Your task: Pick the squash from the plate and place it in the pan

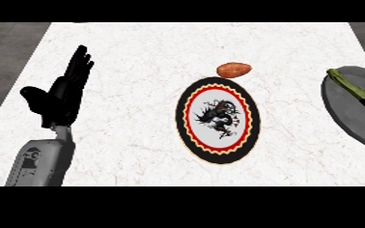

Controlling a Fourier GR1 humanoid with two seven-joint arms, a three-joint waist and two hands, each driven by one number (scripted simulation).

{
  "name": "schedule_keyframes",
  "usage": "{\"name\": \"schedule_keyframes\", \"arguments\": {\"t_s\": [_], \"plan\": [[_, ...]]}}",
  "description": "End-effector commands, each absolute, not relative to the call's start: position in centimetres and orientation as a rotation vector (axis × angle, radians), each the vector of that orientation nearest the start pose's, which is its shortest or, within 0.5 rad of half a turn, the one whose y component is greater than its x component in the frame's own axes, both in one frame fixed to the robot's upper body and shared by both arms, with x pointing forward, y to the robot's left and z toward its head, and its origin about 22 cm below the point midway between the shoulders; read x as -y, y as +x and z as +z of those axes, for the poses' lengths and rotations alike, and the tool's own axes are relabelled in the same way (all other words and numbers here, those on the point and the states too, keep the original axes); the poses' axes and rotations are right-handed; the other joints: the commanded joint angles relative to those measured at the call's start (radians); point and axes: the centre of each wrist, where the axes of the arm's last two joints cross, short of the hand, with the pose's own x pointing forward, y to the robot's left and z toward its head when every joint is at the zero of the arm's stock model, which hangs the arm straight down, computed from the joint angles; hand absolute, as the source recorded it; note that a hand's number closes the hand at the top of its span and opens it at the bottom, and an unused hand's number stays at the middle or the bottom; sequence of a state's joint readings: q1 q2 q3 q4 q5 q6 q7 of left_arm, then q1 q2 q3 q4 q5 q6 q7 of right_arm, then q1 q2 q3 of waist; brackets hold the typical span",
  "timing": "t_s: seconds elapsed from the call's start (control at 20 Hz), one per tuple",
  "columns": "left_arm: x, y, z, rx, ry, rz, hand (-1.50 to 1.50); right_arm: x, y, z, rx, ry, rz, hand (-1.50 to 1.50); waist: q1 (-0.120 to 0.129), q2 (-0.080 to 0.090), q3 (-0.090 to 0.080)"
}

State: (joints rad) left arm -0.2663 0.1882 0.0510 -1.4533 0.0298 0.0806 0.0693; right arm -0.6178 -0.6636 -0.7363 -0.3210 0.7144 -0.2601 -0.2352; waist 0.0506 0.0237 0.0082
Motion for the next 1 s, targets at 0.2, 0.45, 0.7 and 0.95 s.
{"name": "schedule_keyframes", "arguments": {"t_s": [0.2,0.45,0.7,0.95], "plan": [[-26.0,30.2,5.0,1.639,0.155,-0.082,0.00,50.9,28.9,1.6,1.269,-1.061,-0.016,-1.50,-0.005,-0.003,0.000],[-27.7,30.5,5.7,1.634,0.164,-0.058,0.00,52.4,27.8,2.4,1.441,-1.062,-0.232,-1.50,-0.026,-0.011,-0.001],[-28.7,30.1,5.7,1.626,0.215,-0.042,0.00,53.8,23.7,-0.1,1.548,-0.852,-0.317,-1.50,-0.058,-0.024,-0.006],[-29.0,29.7,5.0,1.598,0.223,-0.041,0.00,54.3,20.6,-1.7,1.615,-0.724,-0.282,-1.50,-0.072,-0.032,-0.011]]}}
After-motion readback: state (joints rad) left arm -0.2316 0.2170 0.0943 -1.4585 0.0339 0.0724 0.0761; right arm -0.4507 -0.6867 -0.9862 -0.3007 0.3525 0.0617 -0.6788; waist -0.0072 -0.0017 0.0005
